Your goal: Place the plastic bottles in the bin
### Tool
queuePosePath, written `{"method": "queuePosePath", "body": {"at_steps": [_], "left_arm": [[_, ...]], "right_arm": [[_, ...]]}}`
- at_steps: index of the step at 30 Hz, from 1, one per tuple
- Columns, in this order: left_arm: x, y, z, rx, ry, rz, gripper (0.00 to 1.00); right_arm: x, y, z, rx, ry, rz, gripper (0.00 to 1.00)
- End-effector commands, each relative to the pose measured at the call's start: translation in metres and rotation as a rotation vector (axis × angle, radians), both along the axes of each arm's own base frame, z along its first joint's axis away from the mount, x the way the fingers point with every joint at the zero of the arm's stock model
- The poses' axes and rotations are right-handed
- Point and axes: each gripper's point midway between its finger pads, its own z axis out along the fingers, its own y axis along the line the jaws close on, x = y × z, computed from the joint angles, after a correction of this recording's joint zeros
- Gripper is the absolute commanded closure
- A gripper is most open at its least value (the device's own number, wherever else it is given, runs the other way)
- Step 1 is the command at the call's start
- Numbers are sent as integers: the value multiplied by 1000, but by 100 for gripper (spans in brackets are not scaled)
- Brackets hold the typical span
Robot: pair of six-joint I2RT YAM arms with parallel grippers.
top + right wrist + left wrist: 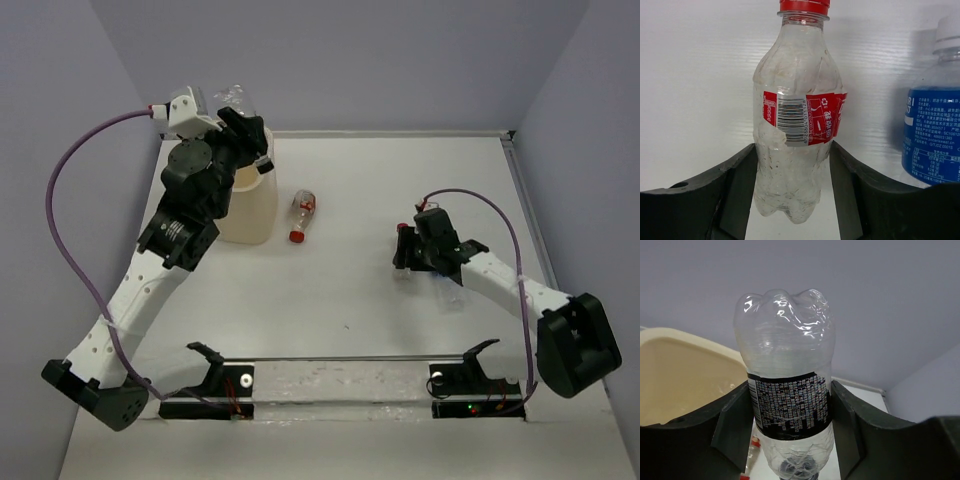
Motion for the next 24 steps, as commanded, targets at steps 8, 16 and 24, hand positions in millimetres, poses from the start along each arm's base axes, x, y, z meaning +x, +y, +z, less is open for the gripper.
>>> {"method": "queuePosePath", "body": {"at_steps": [8, 16, 24], "left_arm": [[86, 114, -32, 188, 40, 534, 52], [93, 120, -53, 189, 91, 543, 1], [15, 93, -13, 35, -24, 252, 1]], "right_arm": [[-5, 85, 120, 324, -327, 207, 75], [-3, 180, 209, 476, -468, 457, 75], [22, 257, 281, 525, -595, 629, 76]]}}
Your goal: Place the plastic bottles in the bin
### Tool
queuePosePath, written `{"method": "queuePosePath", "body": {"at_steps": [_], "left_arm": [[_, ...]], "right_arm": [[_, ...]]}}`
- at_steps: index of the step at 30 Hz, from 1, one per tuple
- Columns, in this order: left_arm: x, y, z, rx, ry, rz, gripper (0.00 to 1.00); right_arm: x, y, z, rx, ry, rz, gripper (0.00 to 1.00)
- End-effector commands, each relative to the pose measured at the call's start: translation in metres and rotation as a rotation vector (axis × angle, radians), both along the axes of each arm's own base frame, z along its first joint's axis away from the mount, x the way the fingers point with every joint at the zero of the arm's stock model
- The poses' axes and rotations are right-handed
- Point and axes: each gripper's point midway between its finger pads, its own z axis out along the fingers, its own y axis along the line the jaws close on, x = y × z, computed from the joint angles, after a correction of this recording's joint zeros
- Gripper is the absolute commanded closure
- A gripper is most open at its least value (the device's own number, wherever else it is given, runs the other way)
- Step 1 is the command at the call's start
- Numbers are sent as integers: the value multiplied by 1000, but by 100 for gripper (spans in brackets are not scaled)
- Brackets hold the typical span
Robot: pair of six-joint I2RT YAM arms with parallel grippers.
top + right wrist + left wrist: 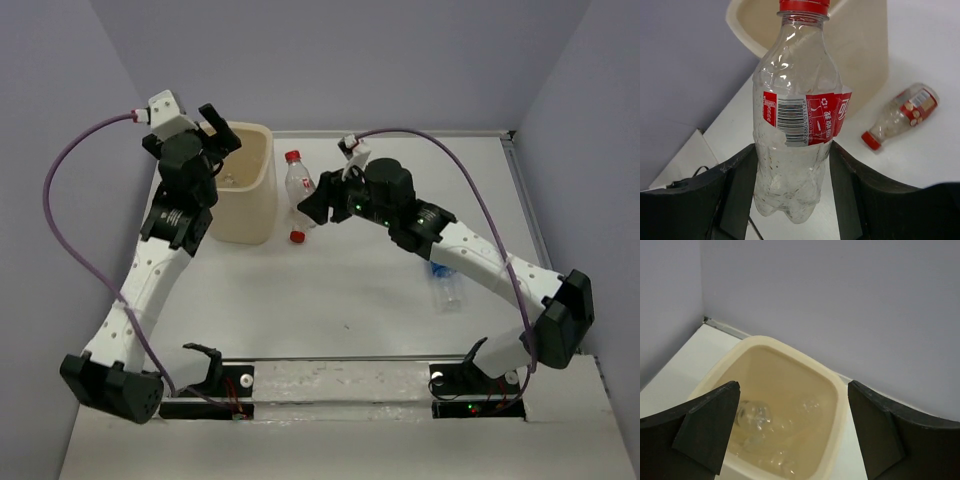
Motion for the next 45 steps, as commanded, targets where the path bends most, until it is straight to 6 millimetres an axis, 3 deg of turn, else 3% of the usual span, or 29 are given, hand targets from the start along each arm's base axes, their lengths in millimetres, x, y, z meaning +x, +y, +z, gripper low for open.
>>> {"method": "queuePosePath", "body": {"at_steps": [1, 7, 9, 10, 11, 12, 13, 14, 16, 18, 20, 21, 23, 25, 27, 28, 29, 30, 31, 32, 34, 35, 36, 37, 38, 39, 40, 42, 45], "left_arm": [[-73, -5, 54, -125, -178, -155, 1], [-125, 6, 14, -158, -145, -177, 1], [-131, 7, -13, -156, -95, -175, 2], [-136, 8, -28, -151, -54, -174, 2], [-142, 8, -39, -163, -39, -180, 2], [-145, 7, -47, -167, -20, -189, 2], [-150, 3, -62, -179, 15, -210, 3], [-153, -2, -70, -187, 35, -238, 3], [-156, -7, -84, -201, 67, -266, 4], [-159, -13, -104, -205, 107, -293, 4], [-158, -15, -118, -199, 137, -300, 5], [-157, -16, -127, -194, 157, -305, 5], [-156, -23, -130, -195, 154, -342, 5], [-155, -34, -128, -204, 146, -400, 5], [-149, -44, -131, -203, 164, -445, 5], [-147, -53, -128, -209, 152, -489, 6], [-139, -60, -133, -205, 181, -506, 6], [-139, -75, -133, -200, 190, -564, 6], [-137, -84, -136, -190, 207, -581, 6], [-129, -91, -142, -173, 238, -566, 6], [-124, -102, -144, -127, 246, -527, 6], [-128, -127, -155, -91, 291, -577, 6], [-123, -130, -151, -73, 288, -546, 6], [-126, -144, -153, -56, 298, -567, 6], [-120, -150, -166, -25, 338, -550, 6], [-114, -153, -161, -14, 329, -516, 5], [-112, -164, -170, 17, 355, -516, 5], [-101, -170, -162, 49, 338, -471, 3], [-81, -185, -166, 120, 347, -404, 1]], "right_arm": [[13, 39, 77, 103, -179, 92, 76], [50, 95, 132, 173, -299, 139, 78], [61, 110, 137, 184, -309, 155, 78], [71, 131, 113, 163, -276, 170, 77], [71, 135, 140, 204, -316, 181, 78], [76, 142, 139, 211, -316, 187, 78], [87, 157, 112, 189, -272, 192, 77], [88, 159, 130, 224, -296, 193, 76], [92, 167, 124, 233, -283, 201, 67], [97, 172, 115, 231, -271, 202, 30], [95, 170, 112, 218, -271, 202, 21], [89, 163, 128, 232, -293, 200, 19], [87, 157, 122, 206, -297, 191, 16], [75, 141, 147, 220, -332, 186, 15], [73, 130, 142, 187, -335, 162, 16], [61, 111, 169, 208, -378, 140, 22], [64, 104, 146, 167, -351, 104, 28], [62, 93, 143, 151, -352, 76, 42], [47, 67, 169, 173, -397, 38, 48], [53, 53, 127, 98, -350, -28, 52], [55, 15, 106, 48, -335, -132, 63], [50, -23, 119, 70, -344, -205, 66], [52, -45, 62, -13, -264, -254, 68], [51, -67, 48, 1, -214, -301, 69], [51, -112, 57, 48, -213, -392, 71], [48, -133, 42, 59, -175, -424, 72], [41, -152, -6, 40, -77, -464, 73], [28, -201, -36, 56, -28, -584, 72], [12, -238, -60, 45, 13, -694, 68]]}}
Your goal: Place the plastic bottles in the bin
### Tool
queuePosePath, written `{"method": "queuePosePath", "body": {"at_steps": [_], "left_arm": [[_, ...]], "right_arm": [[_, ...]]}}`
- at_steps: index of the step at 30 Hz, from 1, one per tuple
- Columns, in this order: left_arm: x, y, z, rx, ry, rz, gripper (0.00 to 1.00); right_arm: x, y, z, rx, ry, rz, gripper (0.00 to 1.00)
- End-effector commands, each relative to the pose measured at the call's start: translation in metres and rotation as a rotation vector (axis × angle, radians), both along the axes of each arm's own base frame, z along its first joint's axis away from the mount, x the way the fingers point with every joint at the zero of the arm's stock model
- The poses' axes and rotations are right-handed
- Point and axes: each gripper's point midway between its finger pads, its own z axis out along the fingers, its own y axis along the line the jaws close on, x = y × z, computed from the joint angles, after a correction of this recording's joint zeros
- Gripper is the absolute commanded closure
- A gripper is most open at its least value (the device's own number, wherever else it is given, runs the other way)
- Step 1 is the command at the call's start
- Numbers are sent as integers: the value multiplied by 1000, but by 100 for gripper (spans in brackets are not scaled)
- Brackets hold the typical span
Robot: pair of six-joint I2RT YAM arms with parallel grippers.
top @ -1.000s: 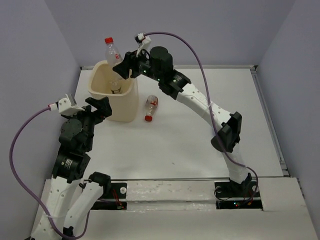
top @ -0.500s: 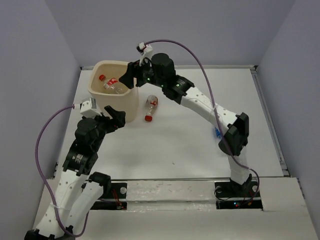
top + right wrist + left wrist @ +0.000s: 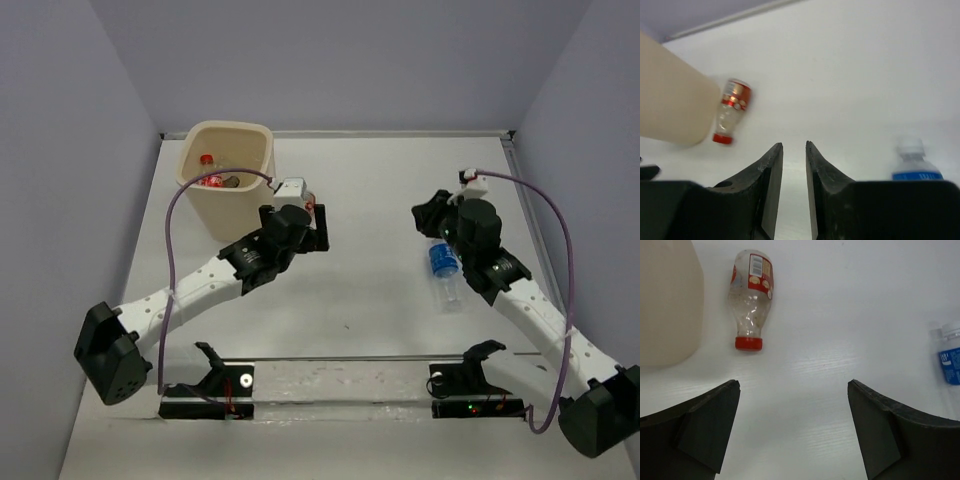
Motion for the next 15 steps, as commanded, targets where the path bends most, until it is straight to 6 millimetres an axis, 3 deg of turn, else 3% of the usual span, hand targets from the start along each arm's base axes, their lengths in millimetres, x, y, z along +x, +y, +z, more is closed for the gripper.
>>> {"method": "queuePosePath", "body": {"at_steps": [1, 2, 3, 4, 5, 6, 7, 8, 11, 15], "left_arm": [[43, -4, 39, 62, -158, 166, 1], [52, -9, 20, 125, -135, 184, 1], [63, -10, 27, 146, -159, 227, 1], [73, -16, 2, 213, -130, 229, 1], [90, -21, 9, 208, -127, 228, 1], [91, -21, -16, 263, -84, 221, 1], [106, -22, -11, 259, -72, 240, 1], [118, -26, -25, 293, -54, 249, 1], [139, -15, -48, 355, -35, 301, 1], [160, 4, -60, 391, -28, 363, 1]], "right_arm": [[-20, -44, -39, 64, 91, -166, 63], [-25, -50, -56, 45, 128, -184, 60], [-28, -55, -59, 45, 135, -194, 54], [-28, -61, -64, 43, 149, -212, 51], [-31, -60, -68, 39, 159, -200, 49], [-31, -64, -68, 32, 155, -210, 48], [-33, -63, -69, 29, 157, -200, 46], [-36, -64, -69, 17, 158, -196, 43], [-42, -69, -73, -3, 181, -200, 36], [-50, -70, -81, -22, 213, -190, 25]]}}
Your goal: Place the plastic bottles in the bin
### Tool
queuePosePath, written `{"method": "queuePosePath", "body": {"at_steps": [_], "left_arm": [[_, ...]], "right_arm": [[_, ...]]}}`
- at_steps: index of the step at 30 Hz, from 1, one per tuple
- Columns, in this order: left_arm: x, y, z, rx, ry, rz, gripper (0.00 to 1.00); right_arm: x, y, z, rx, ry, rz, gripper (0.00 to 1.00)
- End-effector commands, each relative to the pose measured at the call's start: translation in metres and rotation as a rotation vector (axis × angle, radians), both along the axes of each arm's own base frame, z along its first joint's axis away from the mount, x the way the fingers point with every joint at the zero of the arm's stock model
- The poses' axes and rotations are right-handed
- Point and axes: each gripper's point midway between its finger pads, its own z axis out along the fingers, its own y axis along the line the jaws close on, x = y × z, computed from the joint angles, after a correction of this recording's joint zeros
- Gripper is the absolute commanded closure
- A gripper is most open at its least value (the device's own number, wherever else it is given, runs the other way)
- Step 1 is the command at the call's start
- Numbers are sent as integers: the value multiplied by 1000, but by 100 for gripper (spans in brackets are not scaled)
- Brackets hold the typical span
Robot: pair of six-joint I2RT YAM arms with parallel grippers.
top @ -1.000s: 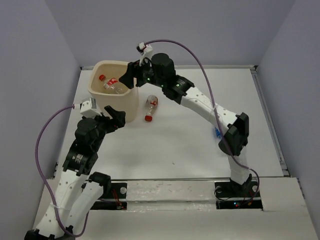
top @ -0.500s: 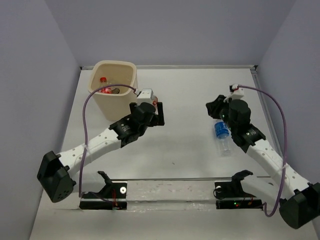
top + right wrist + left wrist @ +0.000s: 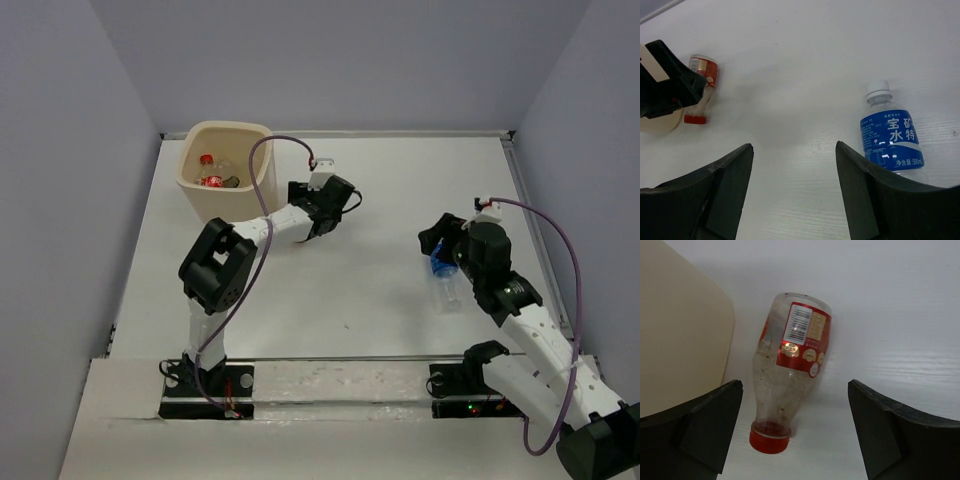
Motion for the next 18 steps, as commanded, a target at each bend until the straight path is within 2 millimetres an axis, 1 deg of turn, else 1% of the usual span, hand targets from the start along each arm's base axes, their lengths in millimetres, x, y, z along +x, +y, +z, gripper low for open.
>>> {"method": "queuePosePath", "body": {"at_steps": [1, 3, 4, 5, 7, 8, 10, 11, 13, 14, 15, 16, 17, 18], "left_arm": [[28, 25, 28, 31, -92, 104, 1], [33, 27, 21, 29, -88, 98, 1], [37, 19, 17, 5, -80, 67, 1], [38, 17, 4, 23, -54, 45, 1], [43, 10, -6, 13, -22, 14, 1], [44, 9, -16, 21, -2, 7, 1], [47, 9, -24, 18, 6, 7, 1], [48, 9, -33, 14, 25, 0, 2], [53, 11, -38, -2, 32, 6, 2], [54, 13, -43, -1, 38, 9, 3], [56, 14, -44, -5, 37, 9, 5], [57, 16, -45, -5, 39, 14, 7], [58, 18, -46, -5, 39, 17, 8], [58, 18, -47, -7, 37, 18, 13]], "right_arm": [[-9, -4, -5, -20, 28, 8, 25], [-12, -4, -10, -20, 46, 7, 24], [-13, -6, -11, -19, 48, -2, 20], [-14, -8, -16, -19, 61, -14, 18], [-15, -13, -20, -36, 76, -39, 15], [-17, -15, -20, -42, 87, -45, 14], [-17, -16, -18, -44, 98, -51, 13], [-19, -17, -19, -42, 111, -61, 11], [-18, -22, -20, -54, 123, -93, 9], [-21, -27, -27, -64, 162, -119, 7], [-21, -35, -29, -86, 170, -165, 4], [-21, -39, -31, -95, 183, -188, 1], [-25, -44, -39, -118, 224, -208, 1], [-25, -49, -39, -136, 230, -235, 0]]}}
